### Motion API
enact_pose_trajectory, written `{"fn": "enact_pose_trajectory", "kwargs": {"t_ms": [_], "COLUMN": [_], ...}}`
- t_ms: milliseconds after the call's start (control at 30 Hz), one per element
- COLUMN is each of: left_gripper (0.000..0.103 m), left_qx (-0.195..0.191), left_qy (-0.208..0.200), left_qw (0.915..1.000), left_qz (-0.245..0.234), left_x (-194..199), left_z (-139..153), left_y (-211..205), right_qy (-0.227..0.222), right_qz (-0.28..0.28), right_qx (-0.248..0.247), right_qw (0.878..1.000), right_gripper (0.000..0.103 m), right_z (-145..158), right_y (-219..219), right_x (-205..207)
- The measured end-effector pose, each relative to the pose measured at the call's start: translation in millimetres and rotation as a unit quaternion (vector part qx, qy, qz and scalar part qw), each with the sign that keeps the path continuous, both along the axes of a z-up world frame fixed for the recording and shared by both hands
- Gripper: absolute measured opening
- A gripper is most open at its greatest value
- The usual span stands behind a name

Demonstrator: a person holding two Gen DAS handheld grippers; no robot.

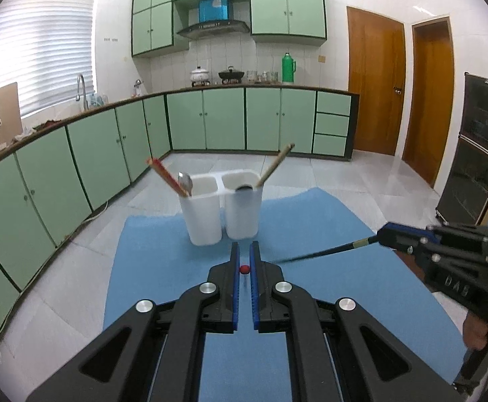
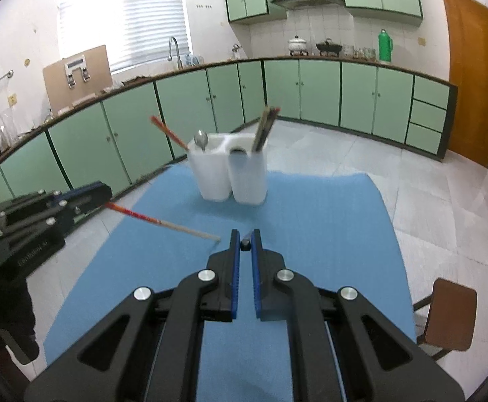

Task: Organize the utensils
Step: 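Lift both chopsticks and lower them into the holder, then open both tools to release the chopsticks into the holder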

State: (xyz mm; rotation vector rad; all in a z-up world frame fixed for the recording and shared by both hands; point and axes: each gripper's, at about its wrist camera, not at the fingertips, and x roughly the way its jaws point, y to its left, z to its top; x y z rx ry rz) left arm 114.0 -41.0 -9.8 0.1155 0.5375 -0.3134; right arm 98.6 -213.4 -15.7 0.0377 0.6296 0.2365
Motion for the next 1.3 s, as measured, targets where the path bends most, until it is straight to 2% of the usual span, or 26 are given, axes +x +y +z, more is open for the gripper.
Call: {"fn": "enact_pose_trajectory", "kwargs": {"t_ms": [200,500,667,800,1000,1167,1300], "left_gripper": [0.005,0.005,0.005,0.005,0.005,0.005,0.005], "left_qx": [0.001,-0.008,-0.021,-0.017,-0.015,-0.022,-0.031], "left_qy": [-0.014,-0.026,-0.054,-0.094,-0.144,-0.163,-0.151], "left_qw": [0.9998,0.999,0.9975,0.9946,0.9889,0.9862,0.988], "left_qz": [-0.012,-0.035,-0.041,-0.041,-0.033,-0.019,-0.009], "left_x": [5,28,42,59,93,131,164], "left_z": [11,35,65,97,133,139,125], "left_y": [-5,-10,-8,-12,-19,-16,-12], "right_qy": [-0.01,-0.026,-0.051,-0.086,-0.132,-0.143,-0.135], "right_qz": [0.011,0.04,0.051,0.057,0.048,0.041,0.036], "right_qx": [0.016,0.001,0.01,0.022,0.03,0.033,0.035], "right_qw": [1.0,0.999,0.997,0.994,0.99,0.988,0.99], "right_gripper": [0.006,0.006,0.006,0.006,0.006,0.006,0.006], "right_z": [32,66,103,138,178,183,173], "right_y": [-10,-10,-14,-15,-10,-10,-9], "right_x": [17,40,62,85,137,176,204]}}
